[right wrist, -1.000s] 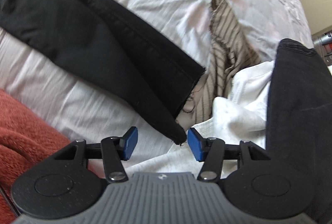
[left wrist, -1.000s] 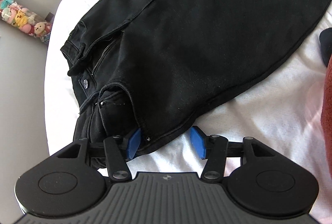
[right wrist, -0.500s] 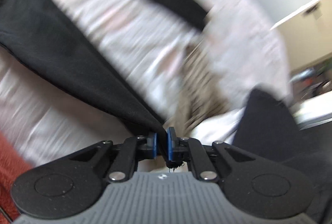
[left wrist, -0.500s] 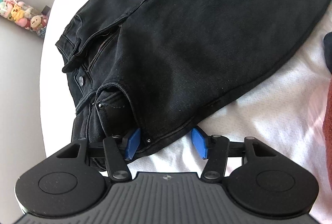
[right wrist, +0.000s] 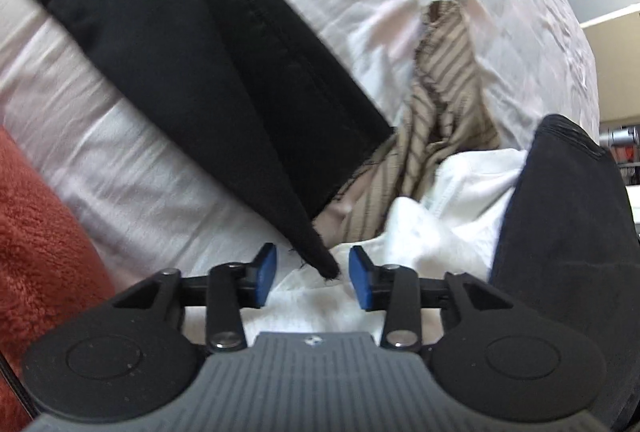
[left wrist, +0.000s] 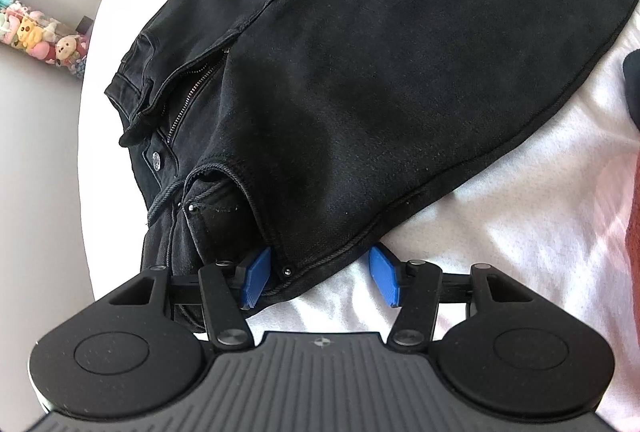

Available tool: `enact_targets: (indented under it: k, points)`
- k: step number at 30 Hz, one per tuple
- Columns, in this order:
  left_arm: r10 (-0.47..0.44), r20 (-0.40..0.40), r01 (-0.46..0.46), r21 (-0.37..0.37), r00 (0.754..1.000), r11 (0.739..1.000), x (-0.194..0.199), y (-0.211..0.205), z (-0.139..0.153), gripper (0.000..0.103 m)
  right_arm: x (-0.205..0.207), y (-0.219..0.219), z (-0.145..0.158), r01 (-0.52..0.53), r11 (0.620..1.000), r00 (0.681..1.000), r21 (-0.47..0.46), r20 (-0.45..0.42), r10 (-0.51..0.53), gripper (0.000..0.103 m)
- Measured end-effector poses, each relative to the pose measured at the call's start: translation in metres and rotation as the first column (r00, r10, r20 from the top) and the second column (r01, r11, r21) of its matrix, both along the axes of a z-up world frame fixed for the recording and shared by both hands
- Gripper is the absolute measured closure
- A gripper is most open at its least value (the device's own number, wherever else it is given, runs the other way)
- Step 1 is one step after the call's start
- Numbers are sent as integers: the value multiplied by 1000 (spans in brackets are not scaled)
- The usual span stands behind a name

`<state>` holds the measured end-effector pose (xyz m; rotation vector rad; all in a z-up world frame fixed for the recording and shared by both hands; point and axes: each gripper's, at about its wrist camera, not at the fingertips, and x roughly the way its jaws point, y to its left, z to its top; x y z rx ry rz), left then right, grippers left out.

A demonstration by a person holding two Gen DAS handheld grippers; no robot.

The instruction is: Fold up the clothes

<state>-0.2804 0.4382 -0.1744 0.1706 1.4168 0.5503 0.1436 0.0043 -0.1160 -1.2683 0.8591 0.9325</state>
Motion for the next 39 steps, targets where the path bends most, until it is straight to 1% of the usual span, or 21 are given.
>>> enact_targets:
  k: [3,6,8,9,12,14,15,16,20,21,22,23,24,25,27,29,31,33,36,38,39]
  points:
    - [10,-1,-10,-4,1000,1000,1,2,-2,38,16,0,31,73,990,997,122,-26,-70,55]
    - [18,-4,-18,-13,1000,1000,3,3,-3,38,36,5,56,171,947,985,273,-76,-156,53]
    - [22,-8,-23,-17,1000,1000,4,4,-2,38,49,13,56,246,907,967,341,-152,-205,53]
    - [25,-11,-25,-18,1000,1000,4,4,-2,38,54,19,50,259,900,962,351,-175,-209,53]
    - [29,-22,-30,-17,999,999,7,3,-3,38,51,47,14,156,950,985,271,-121,-127,50]
    - [35,-29,-36,-19,999,999,8,4,-4,37,48,64,-11,80,973,995,217,-83,-63,41]
    - [38,-32,-39,-21,999,999,9,4,-5,37,48,71,-21,52,978,996,204,-78,-37,35]
    - [41,-35,-41,-23,999,999,10,4,-5,37,50,78,-31,27,981,997,193,-75,-13,32]
    - [49,-48,-50,-32,998,998,13,6,-6,37,59,97,-58,-13,988,994,155,-104,30,32]
    - [50,-50,-51,-34,998,998,13,6,-7,37,62,99,-61,-1,989,992,151,-126,20,36]
    - [50,-50,-52,-36,997,998,14,7,-7,37,66,101,-63,22,989,986,149,-169,3,52]
    - [51,-50,-53,-39,997,998,14,7,-7,36,67,102,-63,32,989,980,145,-201,-3,62]
    - [53,-49,-55,-42,997,998,13,8,-8,36,64,102,-62,6,991,983,135,-182,19,74]
    - [55,-47,-57,-46,997,997,13,9,-8,36,60,102,-61,-21,992,986,125,-163,41,91]
    - [58,-47,-60,-54,997,997,14,11,-8,35,56,102,-56,-64,991,991,115,-108,77,100]
    - [55,-50,-58,-59,997,997,14,12,-8,35,62,104,-41,-48,984,996,170,-62,59,100]
    - [54,-56,-58,-61,997,996,15,12,-8,35,72,109,-25,-16,967,1000,256,-3,17,100]
    - [54,-61,-57,-60,997,997,16,12,-9,35,78,122,-21,-6,958,999,288,32,-4,100]
    - [52,-57,-55,-47,997,997,16,9,-9,35,80,145,-42,-1,972,997,235,72,-16,100]
    - [48,-51,-50,-34,998,998,14,6,-8,35,84,156,-57,24,984,998,178,58,-35,100]
    - [46,-48,-47,-28,998,998,14,5,-8,35,86,157,-58,37,984,997,175,59,-48,98]
